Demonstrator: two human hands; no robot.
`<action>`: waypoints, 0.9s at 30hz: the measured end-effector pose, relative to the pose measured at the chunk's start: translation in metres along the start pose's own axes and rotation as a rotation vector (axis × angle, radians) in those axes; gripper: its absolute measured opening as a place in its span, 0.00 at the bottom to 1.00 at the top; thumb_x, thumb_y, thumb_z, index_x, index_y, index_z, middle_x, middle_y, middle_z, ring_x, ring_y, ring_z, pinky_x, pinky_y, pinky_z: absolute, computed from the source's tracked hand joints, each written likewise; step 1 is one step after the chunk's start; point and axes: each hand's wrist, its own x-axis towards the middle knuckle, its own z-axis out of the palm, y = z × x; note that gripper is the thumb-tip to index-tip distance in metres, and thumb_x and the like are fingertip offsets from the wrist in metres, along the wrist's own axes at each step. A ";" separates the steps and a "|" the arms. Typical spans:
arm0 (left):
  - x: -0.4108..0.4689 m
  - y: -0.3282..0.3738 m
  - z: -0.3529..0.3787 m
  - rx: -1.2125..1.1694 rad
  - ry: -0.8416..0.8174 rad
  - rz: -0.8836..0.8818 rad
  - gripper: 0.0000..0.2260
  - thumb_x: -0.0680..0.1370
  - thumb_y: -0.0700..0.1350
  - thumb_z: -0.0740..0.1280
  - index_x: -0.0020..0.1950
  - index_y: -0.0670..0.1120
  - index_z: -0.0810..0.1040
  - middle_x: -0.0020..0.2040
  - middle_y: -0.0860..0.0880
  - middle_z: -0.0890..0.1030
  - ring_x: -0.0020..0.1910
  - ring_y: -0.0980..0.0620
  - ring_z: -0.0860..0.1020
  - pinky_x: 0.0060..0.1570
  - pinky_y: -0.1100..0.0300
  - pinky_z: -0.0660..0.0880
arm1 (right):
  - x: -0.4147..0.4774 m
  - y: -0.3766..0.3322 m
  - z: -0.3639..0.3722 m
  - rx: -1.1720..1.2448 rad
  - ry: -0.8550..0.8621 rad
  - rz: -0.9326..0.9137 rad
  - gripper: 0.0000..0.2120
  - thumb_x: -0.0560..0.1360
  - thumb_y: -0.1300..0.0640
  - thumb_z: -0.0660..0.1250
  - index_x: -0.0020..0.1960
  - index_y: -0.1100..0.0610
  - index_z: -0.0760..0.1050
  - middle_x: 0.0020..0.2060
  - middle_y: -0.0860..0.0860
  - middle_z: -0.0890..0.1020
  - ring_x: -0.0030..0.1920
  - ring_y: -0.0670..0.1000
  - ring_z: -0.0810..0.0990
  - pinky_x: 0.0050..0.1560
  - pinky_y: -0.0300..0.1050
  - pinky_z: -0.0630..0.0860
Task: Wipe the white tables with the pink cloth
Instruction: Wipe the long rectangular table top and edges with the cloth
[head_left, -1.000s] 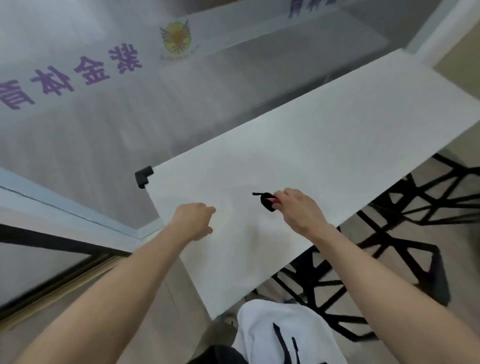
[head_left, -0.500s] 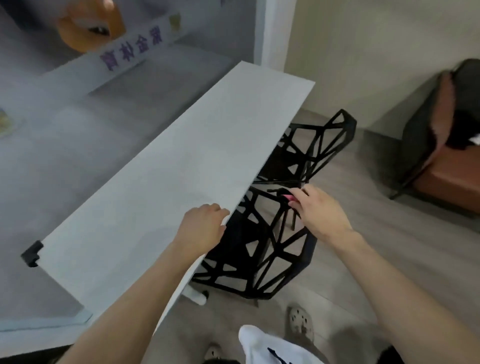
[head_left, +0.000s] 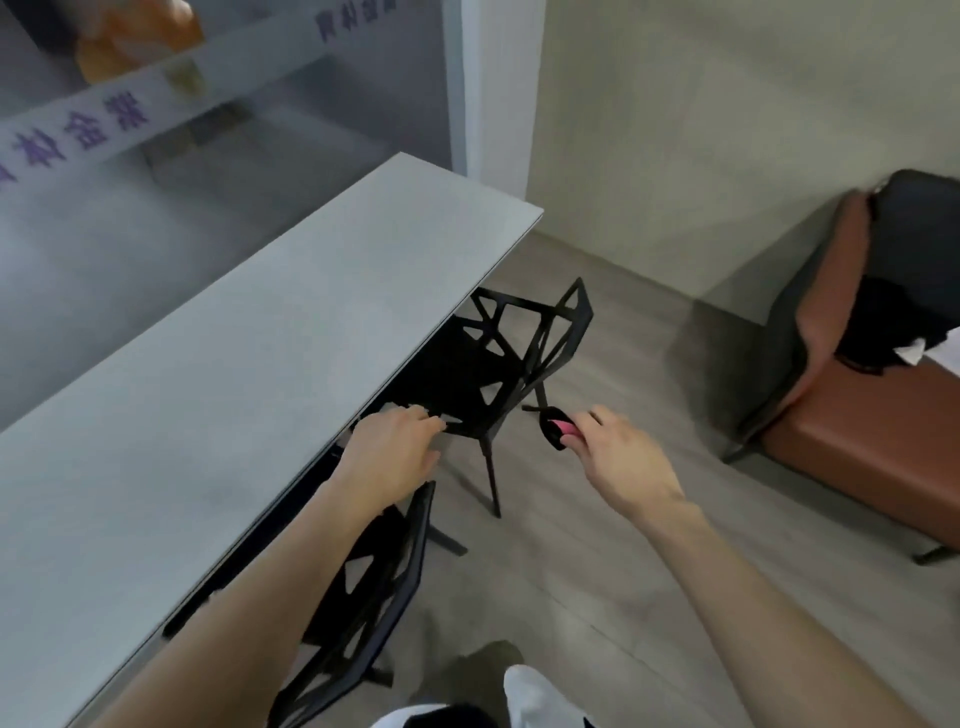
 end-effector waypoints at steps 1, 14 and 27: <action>0.019 0.007 -0.003 -0.007 0.004 -0.012 0.16 0.85 0.53 0.66 0.72 0.55 0.79 0.63 0.53 0.81 0.59 0.49 0.81 0.51 0.50 0.81 | 0.016 0.014 -0.005 -0.007 -0.006 -0.015 0.14 0.88 0.45 0.60 0.64 0.52 0.77 0.52 0.50 0.78 0.53 0.57 0.79 0.43 0.51 0.72; 0.367 0.108 0.003 -0.078 -0.048 -0.061 0.11 0.83 0.53 0.67 0.63 0.52 0.81 0.57 0.52 0.82 0.57 0.47 0.82 0.46 0.51 0.81 | 0.260 0.244 -0.060 -0.149 -0.114 -0.121 0.16 0.87 0.42 0.59 0.61 0.52 0.77 0.53 0.49 0.79 0.54 0.55 0.81 0.44 0.49 0.73; 0.594 0.041 -0.039 -0.118 -0.054 -0.517 0.12 0.82 0.50 0.65 0.66 0.55 0.80 0.59 0.53 0.82 0.59 0.47 0.82 0.53 0.48 0.81 | 0.607 0.307 -0.077 -0.061 -0.127 -0.516 0.15 0.87 0.46 0.62 0.64 0.56 0.78 0.54 0.51 0.79 0.53 0.56 0.79 0.43 0.51 0.75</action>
